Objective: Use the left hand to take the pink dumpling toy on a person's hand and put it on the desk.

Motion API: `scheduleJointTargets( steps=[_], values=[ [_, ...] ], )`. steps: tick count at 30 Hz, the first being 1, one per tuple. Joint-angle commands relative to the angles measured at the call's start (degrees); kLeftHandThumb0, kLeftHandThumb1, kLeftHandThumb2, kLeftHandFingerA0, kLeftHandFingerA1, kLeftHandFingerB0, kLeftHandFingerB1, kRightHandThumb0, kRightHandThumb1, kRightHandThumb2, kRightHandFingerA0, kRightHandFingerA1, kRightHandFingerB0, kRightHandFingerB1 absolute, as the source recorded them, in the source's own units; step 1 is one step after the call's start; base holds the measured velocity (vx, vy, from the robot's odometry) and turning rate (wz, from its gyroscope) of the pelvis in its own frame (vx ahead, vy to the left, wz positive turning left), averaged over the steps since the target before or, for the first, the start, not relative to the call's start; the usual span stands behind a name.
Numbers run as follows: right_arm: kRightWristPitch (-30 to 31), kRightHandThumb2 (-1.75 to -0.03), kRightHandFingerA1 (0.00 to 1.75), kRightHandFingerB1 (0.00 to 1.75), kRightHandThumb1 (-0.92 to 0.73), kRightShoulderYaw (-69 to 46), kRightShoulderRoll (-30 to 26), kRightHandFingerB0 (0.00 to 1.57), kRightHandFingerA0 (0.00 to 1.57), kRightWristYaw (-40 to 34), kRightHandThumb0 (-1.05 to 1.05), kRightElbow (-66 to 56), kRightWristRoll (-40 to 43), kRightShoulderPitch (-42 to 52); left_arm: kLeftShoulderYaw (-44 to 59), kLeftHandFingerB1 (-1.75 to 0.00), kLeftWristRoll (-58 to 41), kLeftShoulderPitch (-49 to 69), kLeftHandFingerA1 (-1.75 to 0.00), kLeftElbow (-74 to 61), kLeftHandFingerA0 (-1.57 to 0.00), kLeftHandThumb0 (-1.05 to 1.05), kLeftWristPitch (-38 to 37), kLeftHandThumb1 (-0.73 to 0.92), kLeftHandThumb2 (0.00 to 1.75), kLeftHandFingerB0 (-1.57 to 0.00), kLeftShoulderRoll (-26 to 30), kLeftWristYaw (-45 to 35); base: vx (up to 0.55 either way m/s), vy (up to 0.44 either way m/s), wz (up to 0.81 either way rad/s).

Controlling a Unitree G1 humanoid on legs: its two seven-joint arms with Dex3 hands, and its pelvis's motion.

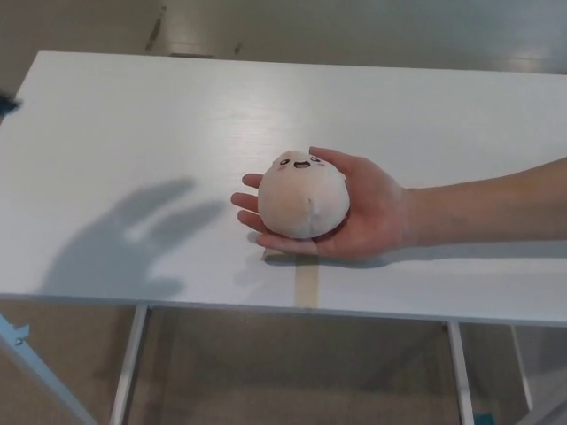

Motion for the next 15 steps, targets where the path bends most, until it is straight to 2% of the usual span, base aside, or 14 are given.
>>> scheduleJointTargets(
  steps=[1,14,15],
  values=[
    [0.73,-0.60,0.45,0.40,-0.65,-0.12,-1.23,0.50,0.64,1.72,-0.27,0.15,-0.15,0.60,-21.96,-0.50,17.34,-22.65,-0.51,9.45,-0.09,-0.29,12.10,0.19,0.83,-0.08,-6.56,-4.81,0.00,0.000,0.00],
    [1.08,-0.60,0.46,0.40,-0.65,-1.05,-0.90,0.49,0.66,2.55,-0.24,0.29,0.60,-0.76,-39.45,-0.49,30.18,-36.09,-0.50,24.37,-0.06,-0.30,14.69,0.17,0.81,-0.06,-19.43,-2.75,0.00,0.000,0.00],
    [1.06,-0.60,0.46,0.40,-0.65,-1.07,-0.94,0.49,0.66,2.65,-0.24,0.30,0.60,-0.81,-40.53,-0.28,31.15,-36.61,-0.30,25.30,-0.19,-0.63,14.81,0.45,0.55,-0.21,-20.05,-2.82,0.00,0.000,0.00]
  ],
)
